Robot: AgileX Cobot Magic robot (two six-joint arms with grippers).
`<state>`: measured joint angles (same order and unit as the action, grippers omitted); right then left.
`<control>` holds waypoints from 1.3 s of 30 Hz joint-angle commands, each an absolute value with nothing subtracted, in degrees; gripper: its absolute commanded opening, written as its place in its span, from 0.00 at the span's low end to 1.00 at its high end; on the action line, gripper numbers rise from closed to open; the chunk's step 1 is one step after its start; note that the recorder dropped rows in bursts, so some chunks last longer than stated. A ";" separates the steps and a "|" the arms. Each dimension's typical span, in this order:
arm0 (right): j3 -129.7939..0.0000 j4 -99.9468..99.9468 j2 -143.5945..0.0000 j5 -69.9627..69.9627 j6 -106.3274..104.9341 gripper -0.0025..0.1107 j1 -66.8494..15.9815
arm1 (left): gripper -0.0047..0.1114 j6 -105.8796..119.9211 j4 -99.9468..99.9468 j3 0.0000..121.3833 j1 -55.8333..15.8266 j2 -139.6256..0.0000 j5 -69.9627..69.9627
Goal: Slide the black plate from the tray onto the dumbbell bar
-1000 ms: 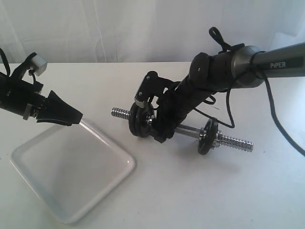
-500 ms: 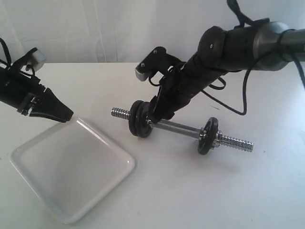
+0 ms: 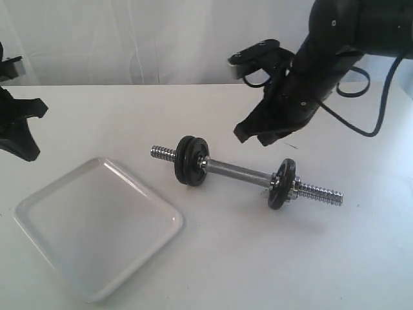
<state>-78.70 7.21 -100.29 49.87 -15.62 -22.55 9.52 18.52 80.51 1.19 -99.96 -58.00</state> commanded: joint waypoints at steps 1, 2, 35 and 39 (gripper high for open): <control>-79.43 6.20 -99.53 58.29 -9.50 0.02 -16.70 | 0.04 -0.87 7.81 80.76 0.58 -96.59 -62.63; -79.43 6.20 -99.53 59.60 -8.53 0.02 -15.36 | 0.04 -3.01 4.48 80.76 0.58 -96.17 -63.94; -79.21 2.92 -80.97 69.96 -7.53 0.02 1.16 | 0.04 -1.54 -6.74 80.65 0.58 -76.18 -69.96; -76.96 2.54 -66.29 69.96 -7.53 0.02 1.16 | 0.04 -1.54 -7.73 80.65 0.58 -63.07 -69.96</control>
<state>-78.30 2.82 -73.05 69.90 -6.92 0.95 -1.55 -7.52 80.51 0.72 -68.69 -64.91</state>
